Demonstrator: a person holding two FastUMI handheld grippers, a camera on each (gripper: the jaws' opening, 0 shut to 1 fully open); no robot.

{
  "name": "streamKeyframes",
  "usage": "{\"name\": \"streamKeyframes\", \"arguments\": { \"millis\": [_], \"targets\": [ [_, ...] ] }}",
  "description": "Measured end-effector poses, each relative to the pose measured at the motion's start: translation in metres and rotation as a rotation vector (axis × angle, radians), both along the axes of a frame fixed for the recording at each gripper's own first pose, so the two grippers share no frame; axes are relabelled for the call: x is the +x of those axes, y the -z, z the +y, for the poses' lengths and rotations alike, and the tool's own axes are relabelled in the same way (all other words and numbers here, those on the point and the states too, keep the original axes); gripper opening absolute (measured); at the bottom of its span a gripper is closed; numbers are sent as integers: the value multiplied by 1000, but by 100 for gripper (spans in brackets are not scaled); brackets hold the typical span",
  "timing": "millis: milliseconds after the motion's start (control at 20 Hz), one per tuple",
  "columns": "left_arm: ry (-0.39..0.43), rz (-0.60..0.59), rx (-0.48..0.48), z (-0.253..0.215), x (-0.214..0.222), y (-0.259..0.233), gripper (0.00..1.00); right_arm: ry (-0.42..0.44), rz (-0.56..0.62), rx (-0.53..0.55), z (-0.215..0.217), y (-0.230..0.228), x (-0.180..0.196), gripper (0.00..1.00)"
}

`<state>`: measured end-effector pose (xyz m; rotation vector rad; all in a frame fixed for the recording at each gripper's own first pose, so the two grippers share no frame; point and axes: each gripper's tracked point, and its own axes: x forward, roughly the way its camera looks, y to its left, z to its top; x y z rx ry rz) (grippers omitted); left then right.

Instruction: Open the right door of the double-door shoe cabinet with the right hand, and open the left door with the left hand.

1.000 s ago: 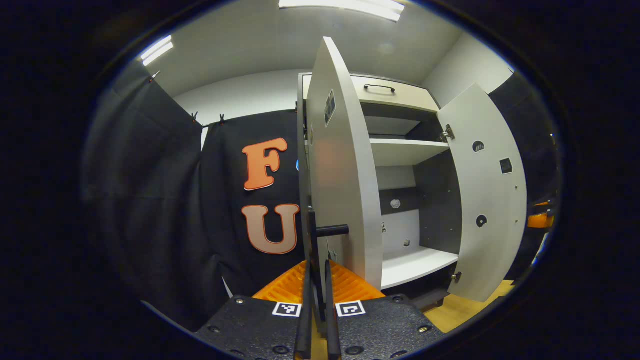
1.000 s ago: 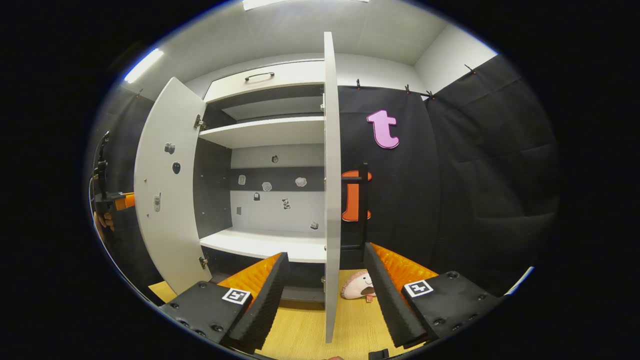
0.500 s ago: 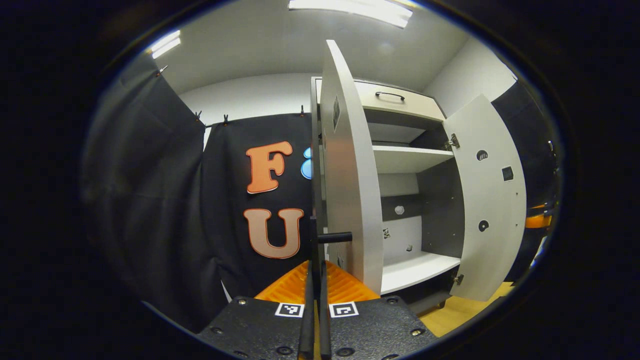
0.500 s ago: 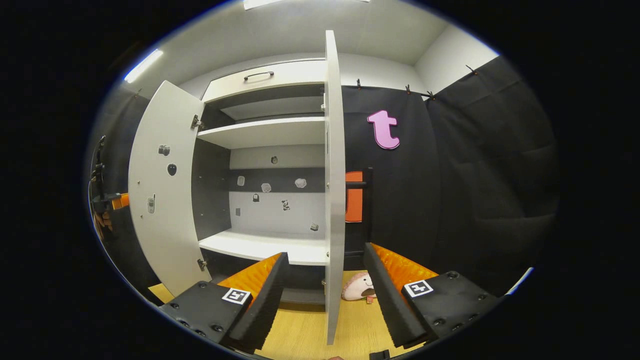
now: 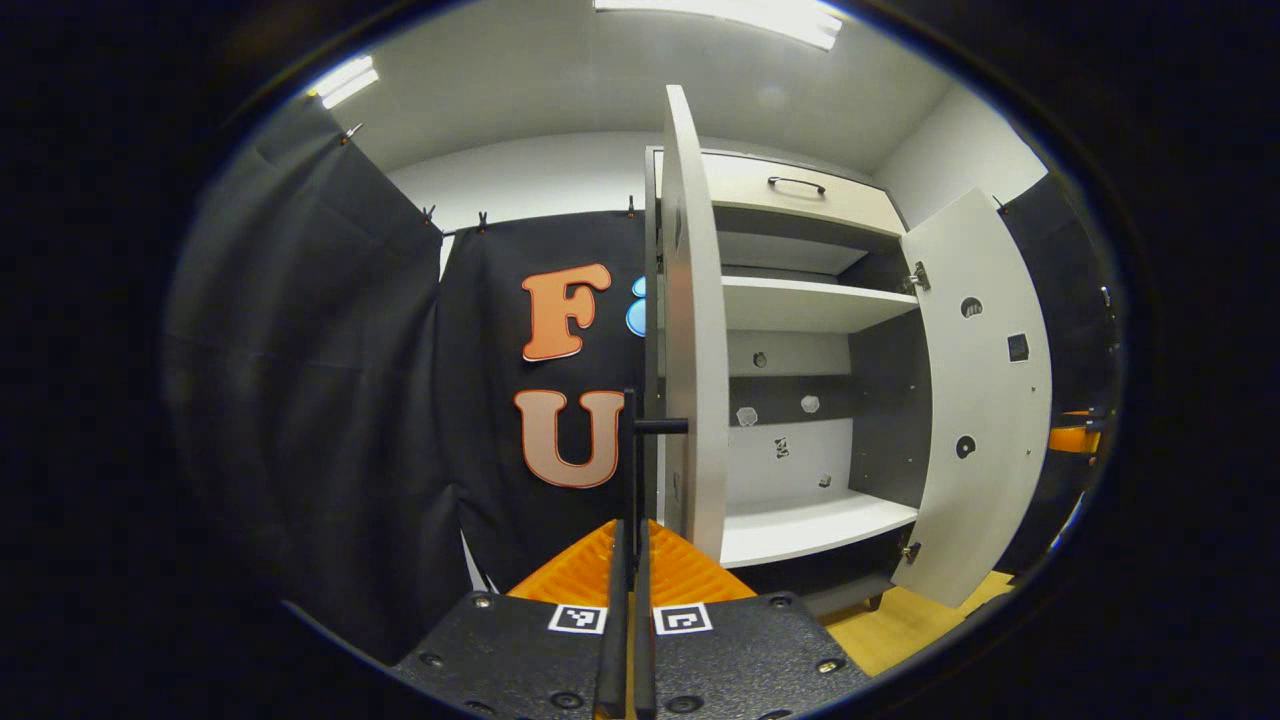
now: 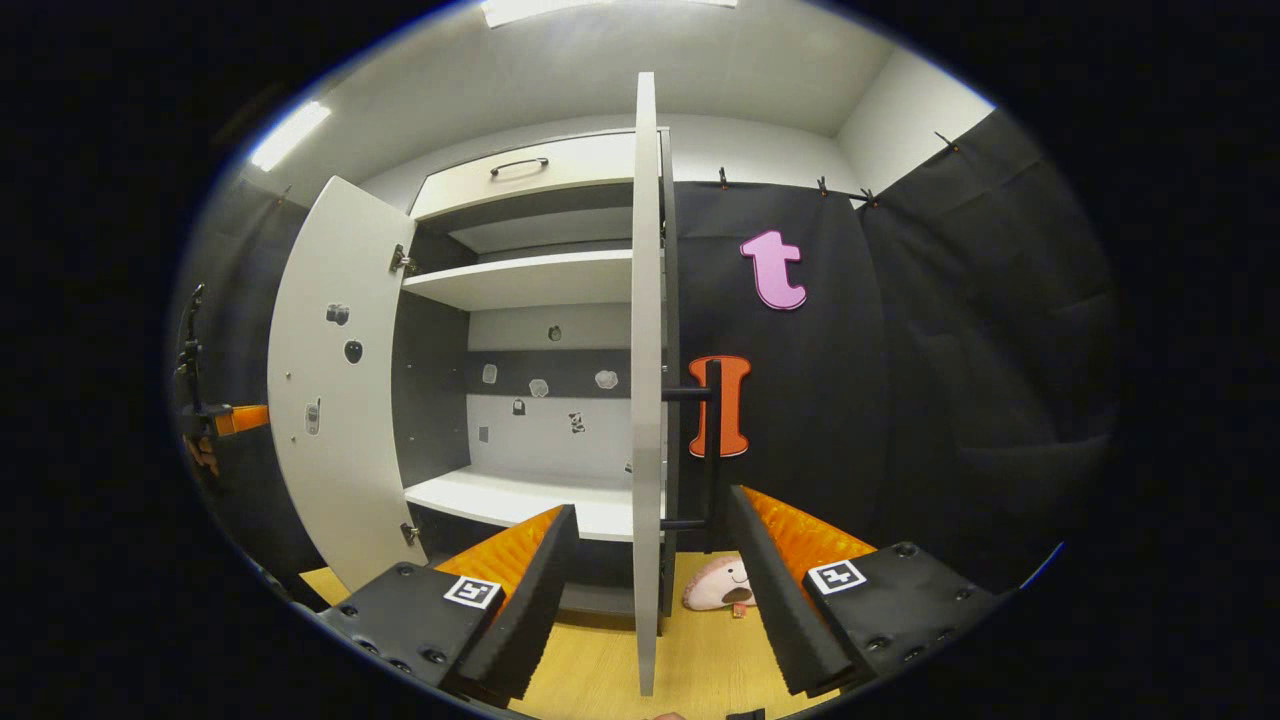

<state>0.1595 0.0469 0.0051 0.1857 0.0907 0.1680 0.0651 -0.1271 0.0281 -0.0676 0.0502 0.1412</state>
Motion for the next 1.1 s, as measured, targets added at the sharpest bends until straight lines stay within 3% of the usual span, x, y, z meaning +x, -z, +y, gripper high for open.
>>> {"name": "streamKeyframes", "arguments": {
  "millis": [150,350,400,550,600,650,700,750,800,900,1100],
  "targets": [
    [50,-45,-52,-23,9,-2,4,-23,-5,-2,-9,-3,-3,86],
    [135,-70,-188,-64,20,5,5,-31,-12,-6,-24,-4,-10,86],
    [130,-67,-200,-67,22,7,5,-31,-13,-3,-28,-5,-11,96],
    [70,-68,-170,-60,20,11,11,-27,-22,4,-40,-8,-14,96],
    [63,-65,-151,-59,20,12,16,-22,-28,8,-44,-10,-15,96],
    [57,-61,-132,-57,22,12,37,-18,-36,12,-47,-11,-14,96],
    [54,-55,-125,-56,22,13,37,-19,-43,18,-49,-14,-13,96],
    [58,-44,-130,-60,22,16,55,-25,-46,21,-51,-16,-12,96],
    [57,-31,-143,-63,21,20,64,-31,-47,22,-53,-17,-13,96],
    [0,-35,-161,-59,15,20,95,-37,-44,24,-57,-20,-12,96],
    [-66,-80,-211,-59,23,22,94,-66,-32,38,-59,-18,-17,96]
  ]
}}
